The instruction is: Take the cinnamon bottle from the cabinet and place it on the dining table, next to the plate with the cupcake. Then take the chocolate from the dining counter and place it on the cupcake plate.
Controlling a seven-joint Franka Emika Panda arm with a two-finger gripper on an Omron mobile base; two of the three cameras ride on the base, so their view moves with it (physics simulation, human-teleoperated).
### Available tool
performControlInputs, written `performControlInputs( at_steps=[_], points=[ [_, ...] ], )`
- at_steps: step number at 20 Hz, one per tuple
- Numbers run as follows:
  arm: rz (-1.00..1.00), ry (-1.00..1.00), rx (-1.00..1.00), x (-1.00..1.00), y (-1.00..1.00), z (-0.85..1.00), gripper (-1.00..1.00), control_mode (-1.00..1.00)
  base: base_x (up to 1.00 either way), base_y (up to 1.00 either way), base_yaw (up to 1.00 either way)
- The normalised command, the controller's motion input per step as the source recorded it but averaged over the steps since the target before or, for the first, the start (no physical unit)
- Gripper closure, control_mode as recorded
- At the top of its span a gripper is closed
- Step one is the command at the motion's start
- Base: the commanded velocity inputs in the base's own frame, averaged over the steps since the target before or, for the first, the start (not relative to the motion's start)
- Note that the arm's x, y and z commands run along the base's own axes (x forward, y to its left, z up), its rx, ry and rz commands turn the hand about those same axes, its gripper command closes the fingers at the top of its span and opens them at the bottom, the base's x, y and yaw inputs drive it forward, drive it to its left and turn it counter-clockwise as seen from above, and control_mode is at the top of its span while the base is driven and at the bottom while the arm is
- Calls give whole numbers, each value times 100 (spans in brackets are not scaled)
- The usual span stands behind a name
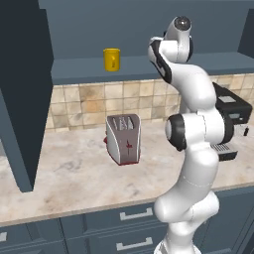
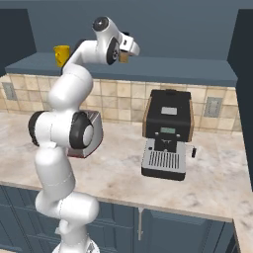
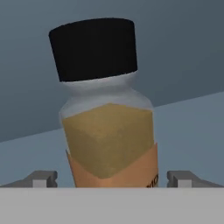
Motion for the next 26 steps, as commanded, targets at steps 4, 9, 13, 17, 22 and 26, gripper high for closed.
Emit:
performControlInputs(
  at_steps=[4, 9, 13, 17, 22, 26],
  points=[
    [0, 0, 0, 19, 0, -4, 100, -100, 0, 0, 0],
    [0, 1, 0, -6, 0, 0, 100, -100, 0, 0, 0],
    [0, -6, -2, -88, 1, -10, 100, -100, 0, 0, 0],
    [2, -1, 0, -100, 23, -14, 100, -100, 0, 0, 0],
    [12, -1, 0, -100, 45, -12, 100, -100, 0, 0, 0],
    [11, -2, 4, -100, 32, -1, 100, -100, 0, 0, 0]
  ],
)
